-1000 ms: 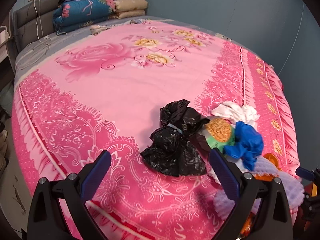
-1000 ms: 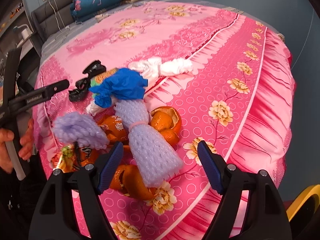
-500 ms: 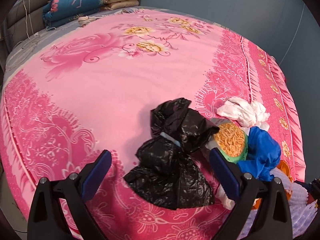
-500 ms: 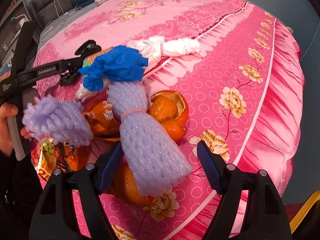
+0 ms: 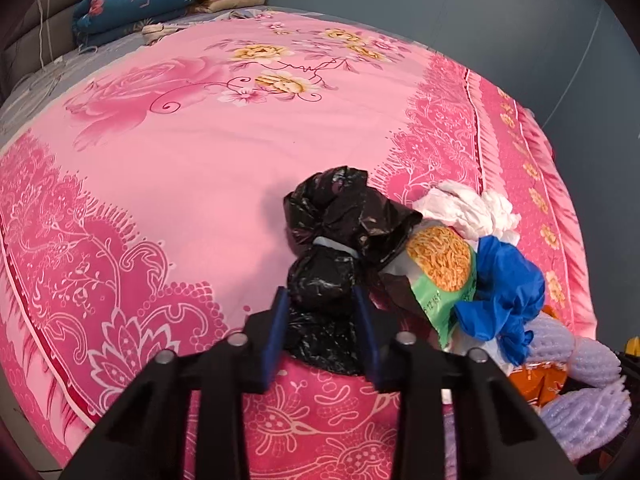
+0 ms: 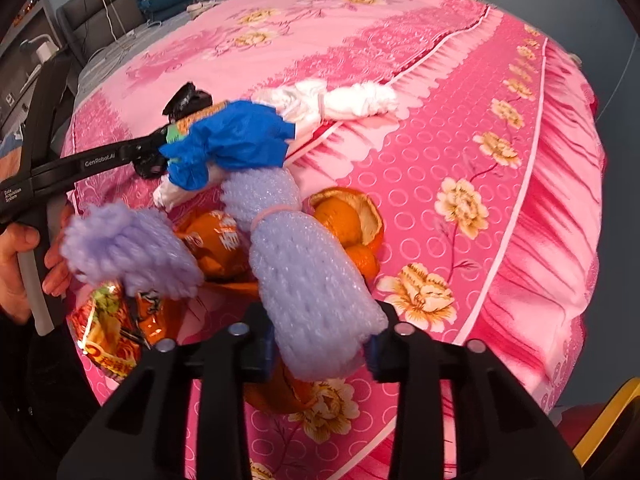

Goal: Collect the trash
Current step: 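Grasp the second black bag with the left tool while the right tool grasps the lavender foam net, then lift the black bag and lavender foam net and carry them toward the bin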

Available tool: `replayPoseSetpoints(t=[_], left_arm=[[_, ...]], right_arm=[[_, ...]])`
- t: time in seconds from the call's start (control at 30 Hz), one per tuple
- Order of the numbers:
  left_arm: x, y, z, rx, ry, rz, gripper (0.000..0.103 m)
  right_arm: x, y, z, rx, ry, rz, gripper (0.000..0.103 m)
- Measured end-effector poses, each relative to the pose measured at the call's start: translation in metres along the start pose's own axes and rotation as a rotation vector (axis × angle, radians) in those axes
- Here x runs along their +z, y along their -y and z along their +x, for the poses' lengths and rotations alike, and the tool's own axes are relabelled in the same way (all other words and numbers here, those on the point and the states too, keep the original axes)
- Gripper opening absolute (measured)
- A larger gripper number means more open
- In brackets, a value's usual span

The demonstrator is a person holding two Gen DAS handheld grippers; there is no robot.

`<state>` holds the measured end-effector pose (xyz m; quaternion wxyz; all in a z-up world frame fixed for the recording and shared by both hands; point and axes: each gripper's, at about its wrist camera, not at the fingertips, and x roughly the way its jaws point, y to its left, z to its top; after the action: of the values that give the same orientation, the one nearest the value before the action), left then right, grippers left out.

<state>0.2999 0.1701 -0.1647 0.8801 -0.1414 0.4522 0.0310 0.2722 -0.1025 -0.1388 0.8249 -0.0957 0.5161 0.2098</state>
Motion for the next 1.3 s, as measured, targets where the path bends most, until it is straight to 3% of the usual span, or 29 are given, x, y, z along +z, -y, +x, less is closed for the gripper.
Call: replayPoseSetpoints(t=[0.5,0.93,1.3], left_arm=[[-0.003,0.001,-0.017,0.006,0.050,-0.003,0.017],[-0.004,-0.016,-0.060,-0.019,0.112,-0.078,0.016],[-0.019,-0.024,-0.091,-0.008,0.149,-0.084,0.016]], right_arm=[[-0.003,-0.005,-0.017,-0.017,0.057,0.009,0.020],[-0.005,-0.005,-0.049,-0.012,0.132,0.033,0.019],[-0.015,-0.006,-0.080,-0.010,0.184,0.040,0.019]])
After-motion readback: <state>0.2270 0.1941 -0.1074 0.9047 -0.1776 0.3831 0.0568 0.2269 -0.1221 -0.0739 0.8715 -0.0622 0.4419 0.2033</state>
